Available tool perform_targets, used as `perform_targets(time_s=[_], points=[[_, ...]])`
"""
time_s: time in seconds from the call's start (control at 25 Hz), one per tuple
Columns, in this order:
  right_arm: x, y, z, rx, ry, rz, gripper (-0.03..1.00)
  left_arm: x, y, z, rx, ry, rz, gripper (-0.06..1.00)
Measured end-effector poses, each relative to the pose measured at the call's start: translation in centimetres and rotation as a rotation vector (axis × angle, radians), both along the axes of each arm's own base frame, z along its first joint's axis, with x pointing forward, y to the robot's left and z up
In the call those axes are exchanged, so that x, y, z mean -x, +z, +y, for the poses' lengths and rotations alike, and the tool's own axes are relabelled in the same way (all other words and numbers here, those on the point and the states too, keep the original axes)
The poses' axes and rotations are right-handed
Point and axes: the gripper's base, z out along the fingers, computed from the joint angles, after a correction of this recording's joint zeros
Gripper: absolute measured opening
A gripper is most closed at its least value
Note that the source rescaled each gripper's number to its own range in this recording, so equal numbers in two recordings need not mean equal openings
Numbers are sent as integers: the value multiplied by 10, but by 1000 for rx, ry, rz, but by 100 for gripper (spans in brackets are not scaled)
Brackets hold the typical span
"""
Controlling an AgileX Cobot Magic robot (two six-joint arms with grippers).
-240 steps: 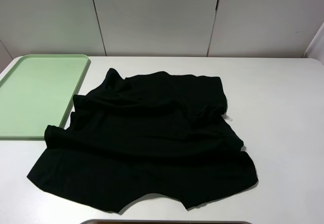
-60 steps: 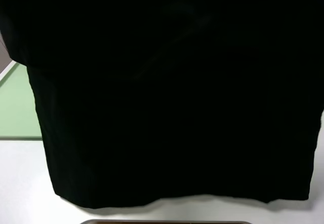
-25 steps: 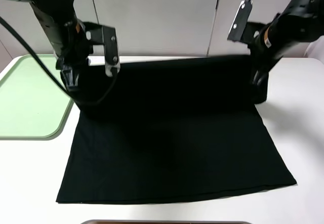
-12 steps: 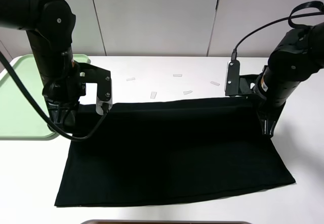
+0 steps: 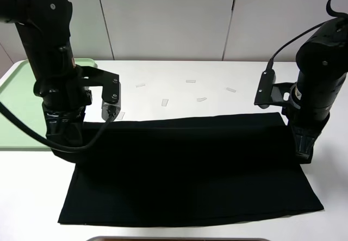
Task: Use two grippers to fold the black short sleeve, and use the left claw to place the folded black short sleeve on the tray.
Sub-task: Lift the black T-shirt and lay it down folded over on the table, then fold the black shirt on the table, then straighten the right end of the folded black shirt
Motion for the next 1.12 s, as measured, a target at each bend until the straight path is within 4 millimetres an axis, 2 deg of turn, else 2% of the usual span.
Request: perform_targets(time_s=[0.28,0.36,0.4,0.48,0.52,0.64,0.68,0.76,0.92,1.12], points=[[7,-2,4,-54,-97,52,9,4,3,0,19,16,42,1],[9,-2,5,-65,-130,69,22,5,3,0,16,18,55,2],[11,-3,3,-59,-143,87,37,6,3,1,8,15,60,6],[13,-3,3,-62,-168,107,67,6,3,4,-10,9,58,21],[14,-3,3,-69,-183,113,81,5,3,5,-11,15,58,34],[19,-3,5,-98,-258,148,95,5,3,5,-23,70,54,72],[22,-3,6,-108,-294,180,97,6,2,5,-41,147,50,89],[30,-2,8,-114,-351,257,99,6,2,5,-60,230,43,95],[43,2,12,-124,-434,394,100,6,2,6,-79,321,36,99],[45,6,14,-155,-456,399,100,4,2,8,-104,314,17,100]])
